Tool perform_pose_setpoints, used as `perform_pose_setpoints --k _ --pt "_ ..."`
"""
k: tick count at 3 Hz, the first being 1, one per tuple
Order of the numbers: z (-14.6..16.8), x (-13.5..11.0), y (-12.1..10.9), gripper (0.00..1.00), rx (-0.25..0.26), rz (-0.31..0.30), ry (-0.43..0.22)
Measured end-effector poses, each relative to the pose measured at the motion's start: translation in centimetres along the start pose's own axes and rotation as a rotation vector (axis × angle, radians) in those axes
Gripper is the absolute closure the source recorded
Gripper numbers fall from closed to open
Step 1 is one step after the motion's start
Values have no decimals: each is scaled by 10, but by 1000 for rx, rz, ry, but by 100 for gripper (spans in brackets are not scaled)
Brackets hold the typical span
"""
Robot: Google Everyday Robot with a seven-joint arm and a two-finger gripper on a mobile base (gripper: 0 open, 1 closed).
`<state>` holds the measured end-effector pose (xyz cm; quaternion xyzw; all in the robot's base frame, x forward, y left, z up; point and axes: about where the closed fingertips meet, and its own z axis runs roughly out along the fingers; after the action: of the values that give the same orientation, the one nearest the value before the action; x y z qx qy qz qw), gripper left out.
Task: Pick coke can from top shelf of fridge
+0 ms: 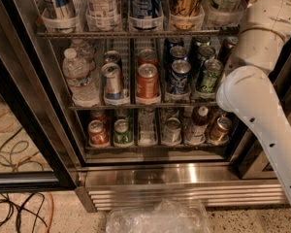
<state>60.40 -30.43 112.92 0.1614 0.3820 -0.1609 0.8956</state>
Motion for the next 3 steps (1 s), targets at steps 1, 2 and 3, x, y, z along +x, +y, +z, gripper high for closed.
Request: perform_pose_setpoints --k 1,2,3 --pt "-10 -3 -5 100 9 22 -86" --pt "-30 -8 -9 100 -24 13 -160" --pt "-30 -8 -9 100 -24 13 -161"
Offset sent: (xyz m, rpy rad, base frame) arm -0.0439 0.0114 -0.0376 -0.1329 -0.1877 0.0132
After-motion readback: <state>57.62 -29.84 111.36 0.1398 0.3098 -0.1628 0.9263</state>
